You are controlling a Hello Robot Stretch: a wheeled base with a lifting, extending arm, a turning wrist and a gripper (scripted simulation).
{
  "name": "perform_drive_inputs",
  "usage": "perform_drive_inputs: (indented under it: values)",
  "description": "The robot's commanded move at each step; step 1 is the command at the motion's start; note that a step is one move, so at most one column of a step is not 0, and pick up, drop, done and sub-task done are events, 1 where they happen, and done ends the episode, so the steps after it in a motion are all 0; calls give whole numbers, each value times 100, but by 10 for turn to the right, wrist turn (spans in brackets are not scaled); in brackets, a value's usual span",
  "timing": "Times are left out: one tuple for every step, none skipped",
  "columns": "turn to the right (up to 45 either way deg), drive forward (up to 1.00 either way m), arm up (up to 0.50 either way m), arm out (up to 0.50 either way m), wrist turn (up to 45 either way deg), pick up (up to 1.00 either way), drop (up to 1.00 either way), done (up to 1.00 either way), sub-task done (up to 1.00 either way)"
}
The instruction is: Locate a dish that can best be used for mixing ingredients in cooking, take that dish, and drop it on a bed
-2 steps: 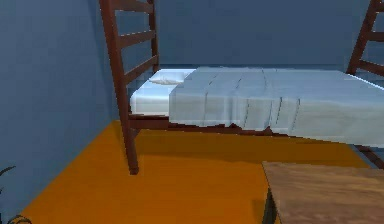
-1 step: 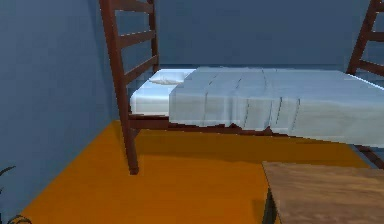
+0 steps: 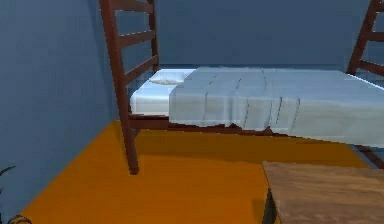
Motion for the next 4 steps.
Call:
perform_drive_inputs:
  values:
    - [0,0,0,0,0,100,0,0,0]
    - [0,0,10,0,0,0,0,0,0]
    - [0,0,26,0,0,0,0,0,0]
    - [0,0,0,0,-450,0,0,0,0]
